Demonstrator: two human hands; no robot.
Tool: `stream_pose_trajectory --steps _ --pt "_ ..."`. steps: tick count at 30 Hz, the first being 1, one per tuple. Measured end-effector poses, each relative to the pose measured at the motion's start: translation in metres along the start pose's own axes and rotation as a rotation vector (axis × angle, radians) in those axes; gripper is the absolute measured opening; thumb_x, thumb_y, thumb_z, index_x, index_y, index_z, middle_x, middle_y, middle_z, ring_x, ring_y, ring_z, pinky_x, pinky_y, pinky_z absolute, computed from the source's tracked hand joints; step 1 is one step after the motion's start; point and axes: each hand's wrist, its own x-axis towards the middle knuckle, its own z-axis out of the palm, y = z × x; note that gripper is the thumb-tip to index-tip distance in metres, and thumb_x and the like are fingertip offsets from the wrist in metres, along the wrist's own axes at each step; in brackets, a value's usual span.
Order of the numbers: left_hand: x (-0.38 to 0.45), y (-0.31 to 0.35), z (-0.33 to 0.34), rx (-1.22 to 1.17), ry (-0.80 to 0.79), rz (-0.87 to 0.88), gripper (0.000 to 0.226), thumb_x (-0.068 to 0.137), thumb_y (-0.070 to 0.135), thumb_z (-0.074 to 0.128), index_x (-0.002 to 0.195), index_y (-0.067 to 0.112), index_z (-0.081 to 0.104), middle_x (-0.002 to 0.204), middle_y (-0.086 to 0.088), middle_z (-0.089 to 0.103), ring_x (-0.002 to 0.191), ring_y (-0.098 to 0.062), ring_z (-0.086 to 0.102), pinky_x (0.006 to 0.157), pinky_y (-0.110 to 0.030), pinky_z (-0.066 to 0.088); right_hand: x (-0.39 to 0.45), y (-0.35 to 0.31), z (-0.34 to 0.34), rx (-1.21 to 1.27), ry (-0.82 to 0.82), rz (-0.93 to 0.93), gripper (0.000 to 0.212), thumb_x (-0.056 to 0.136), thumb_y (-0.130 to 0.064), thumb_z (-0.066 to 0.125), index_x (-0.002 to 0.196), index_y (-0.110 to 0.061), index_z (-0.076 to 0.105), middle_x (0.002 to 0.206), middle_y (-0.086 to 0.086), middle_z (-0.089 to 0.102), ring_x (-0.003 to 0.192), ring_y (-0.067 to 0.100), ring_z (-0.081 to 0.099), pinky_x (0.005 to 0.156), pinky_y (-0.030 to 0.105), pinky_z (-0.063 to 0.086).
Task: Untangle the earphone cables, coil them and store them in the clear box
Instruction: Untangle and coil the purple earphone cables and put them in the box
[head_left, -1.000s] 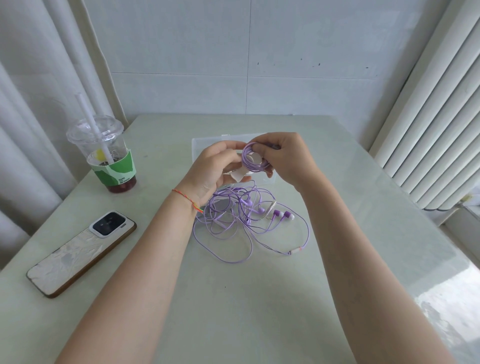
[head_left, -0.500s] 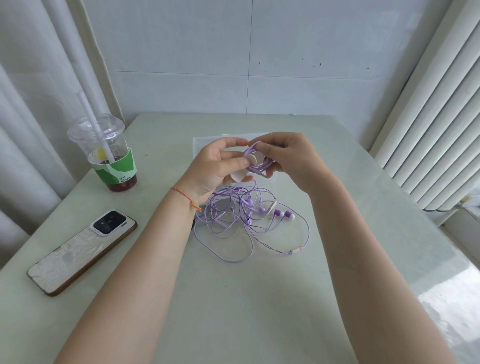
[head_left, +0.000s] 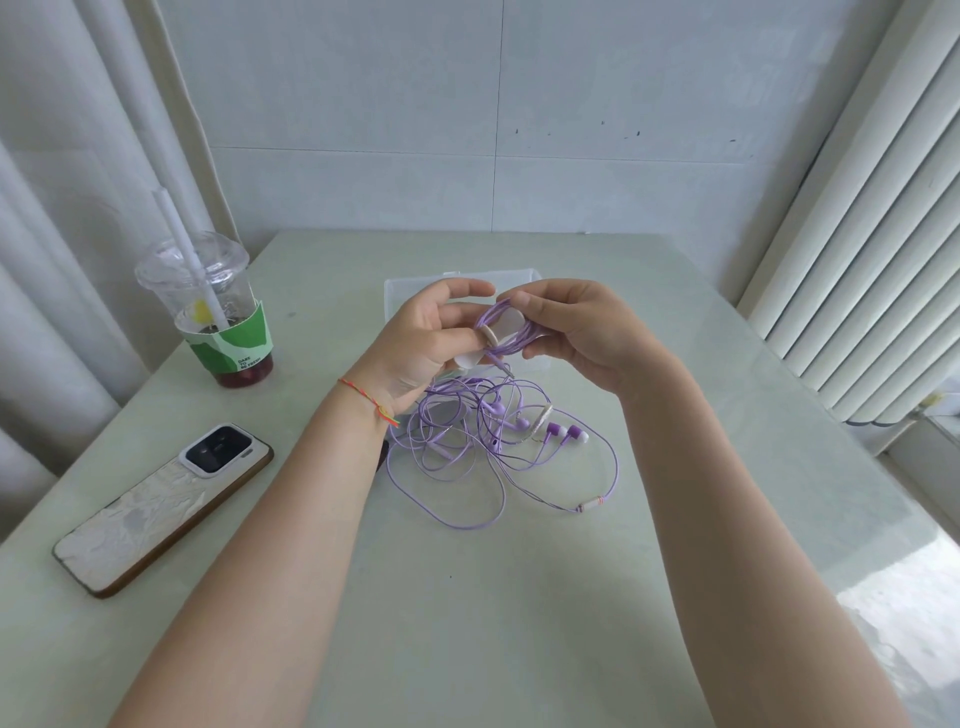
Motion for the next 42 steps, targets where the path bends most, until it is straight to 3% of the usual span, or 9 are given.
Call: stream_pose_trajectory --steps 5,10,15,21,24,30,34,37,42 --pt "0.001 0.001 0.002 -0.050 0.018 0.036 0.049 0.073 0.005 0.067 0.120 0.014 0.055 0.104 -0.004 0.073 0.084 -0.021 0.067 0.069 -0.024 0.052 0.002 0.000 0.004 -0.020 0.042 -0.018 0.015 0.098 -0.010 0.053 0.098 -0.003 0.066 0.084 0.011 0.070 0.071 0.022 0.069 0.060 0.026 0.055" --pt "0.004 -0.002 0.004 -0.038 0.077 0.032 0.054 0.074 -0.003 0.068 0.125 0.008 0.053 0.102 -0.006 0.066 0.080 -0.014 0.067 0.065 -0.020 0.053 0.003 0.001 0.006 0.023 0.117 -0.091 0.015 0.095 -0.003 0.053 0.095 -0.003 0.068 0.077 0.009 0.069 0.064 0.018 0.066 0.056 0.023 0.053" --pt "0.004 -0.008 -0.002 0.033 -0.001 -0.085 0.021 0.090 -0.007 0.055 0.104 0.003 0.067 0.086 -0.012 0.070 0.070 -0.018 0.068 0.066 -0.025 0.057 0.005 -0.002 0.007 -0.066 0.302 -0.137 0.007 0.091 -0.003 0.059 0.089 -0.003 0.066 0.072 0.013 0.065 0.056 0.022 0.062 0.051 0.027 0.052" --pt "0.010 -0.010 0.004 -0.211 0.200 -0.103 0.025 0.087 -0.010 0.057 0.104 0.006 0.066 0.074 -0.008 0.073 0.064 -0.020 0.071 0.060 -0.021 0.056 0.012 0.007 0.009 -0.123 0.498 -0.129 0.017 0.089 -0.014 0.067 0.080 0.000 0.063 0.064 0.011 0.064 0.047 0.022 0.060 0.054 0.031 0.055" --pt "0.011 -0.011 -0.001 -0.183 0.252 -0.088 0.030 0.086 -0.014 0.056 0.105 0.007 0.066 0.072 -0.006 0.073 0.061 -0.019 0.070 0.059 -0.020 0.056 0.012 0.007 0.010 -0.038 0.468 -0.050 0.027 0.095 -0.018 0.058 0.077 0.001 0.065 0.062 0.012 0.060 0.050 0.024 0.057 0.059 0.033 0.058" --pt "0.009 -0.011 -0.009 -0.011 0.162 -0.053 0.035 0.090 -0.010 0.052 0.115 0.011 0.066 0.078 -0.005 0.070 0.064 -0.012 0.066 0.063 -0.020 0.056 0.009 0.007 0.008 -0.024 0.263 0.069 0.033 0.094 -0.027 0.062 0.103 0.004 0.060 0.084 0.021 0.061 0.059 0.030 0.060 0.058 0.031 0.056" --pt "0.009 -0.007 -0.015 -0.044 0.157 -0.086 0.031 0.092 -0.008 0.046 0.103 0.010 0.070 0.074 -0.007 0.071 0.063 -0.015 0.066 0.061 -0.022 0.054 0.008 0.009 0.004 -0.041 0.209 0.093 0.034 0.093 -0.021 0.063 0.108 0.010 0.061 0.084 0.021 0.058 0.065 0.030 0.056 0.061 0.030 0.056" --pt "0.011 -0.003 -0.020 -0.145 0.204 -0.138 0.025 0.099 0.008 0.043 0.100 0.005 0.067 0.077 -0.009 0.072 0.061 -0.020 0.070 0.053 -0.022 0.054 0.011 0.008 0.002 -0.064 0.184 0.108 0.035 0.091 -0.017 0.066 0.108 0.013 0.060 0.083 0.020 0.055 0.064 0.030 0.058 0.065 0.031 0.058" --pt "0.015 0.008 -0.028 -0.212 0.207 -0.193 0.038 0.101 0.032 0.044 0.111 0.000 0.062 0.087 -0.016 0.070 0.065 -0.023 0.071 0.054 -0.026 0.056 0.022 -0.001 0.008 -0.161 0.230 0.053 0.028 0.089 -0.011 0.067 0.094 0.016 0.063 0.062 0.014 0.052 0.055 0.027 0.057 0.076 0.041 0.060"
